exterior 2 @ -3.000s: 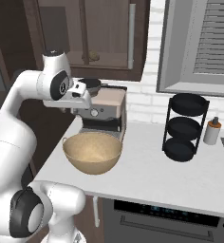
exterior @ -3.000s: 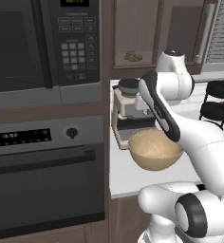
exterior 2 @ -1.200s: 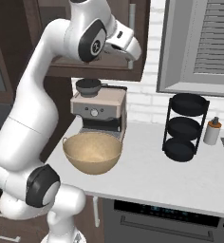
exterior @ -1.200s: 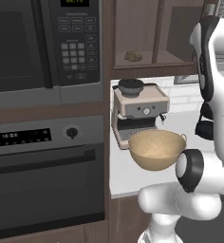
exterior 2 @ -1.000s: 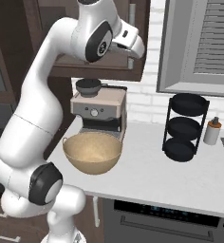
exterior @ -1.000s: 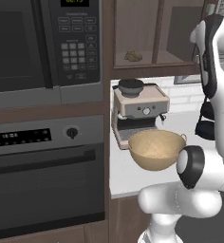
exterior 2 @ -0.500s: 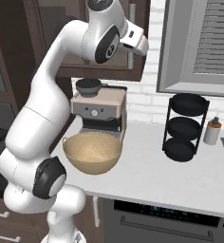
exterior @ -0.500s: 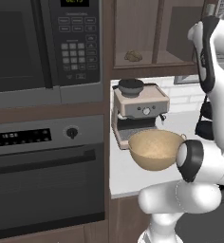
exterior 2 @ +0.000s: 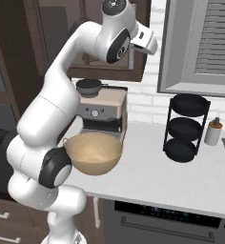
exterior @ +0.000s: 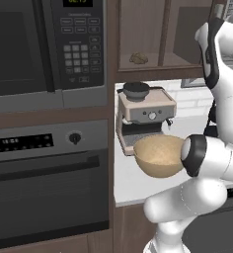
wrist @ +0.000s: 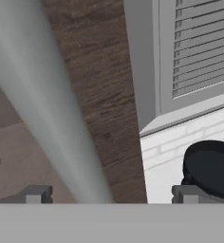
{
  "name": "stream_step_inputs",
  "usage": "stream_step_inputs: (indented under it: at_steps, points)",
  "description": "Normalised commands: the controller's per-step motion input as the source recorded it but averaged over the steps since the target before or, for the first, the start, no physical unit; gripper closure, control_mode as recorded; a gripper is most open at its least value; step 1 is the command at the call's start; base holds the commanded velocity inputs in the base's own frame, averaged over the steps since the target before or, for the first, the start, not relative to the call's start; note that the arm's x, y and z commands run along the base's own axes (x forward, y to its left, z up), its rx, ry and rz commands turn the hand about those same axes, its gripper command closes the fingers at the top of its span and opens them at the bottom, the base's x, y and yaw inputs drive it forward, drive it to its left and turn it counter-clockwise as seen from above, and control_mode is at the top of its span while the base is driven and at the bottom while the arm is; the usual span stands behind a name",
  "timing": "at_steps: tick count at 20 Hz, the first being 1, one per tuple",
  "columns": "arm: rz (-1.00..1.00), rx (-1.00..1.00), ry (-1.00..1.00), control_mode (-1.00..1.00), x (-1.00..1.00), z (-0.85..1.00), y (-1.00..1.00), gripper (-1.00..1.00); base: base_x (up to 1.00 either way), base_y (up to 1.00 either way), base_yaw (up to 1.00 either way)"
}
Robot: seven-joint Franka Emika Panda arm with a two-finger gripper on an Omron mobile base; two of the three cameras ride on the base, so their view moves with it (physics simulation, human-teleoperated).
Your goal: Open the cabinet, pick up the bread from the cabinet and place it in the basket. Then move the basket to the dining counter.
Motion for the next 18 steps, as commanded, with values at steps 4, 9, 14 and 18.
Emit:
stream_step_inputs:
  at_steps: [4,9,14,18]
  points:
    - [0.00,0.00,-0.04,-1.00,0.26,-0.01,-0.03,-1.00,0.00,0.00,0.00]
    - [0.00,0.00,-0.09,-1.00,0.39,-0.12,0.04,-1.00,0.00,0.00,0.00]
    - [0.00,0.00,-0.09,-1.00,0.38,-0.11,0.24,1.00,0.00,0.00,0.00]
    - [0.00,0.00,-0.11,-1.00,0.36,-0.11,0.40,1.00,0.00,0.00,0.00]
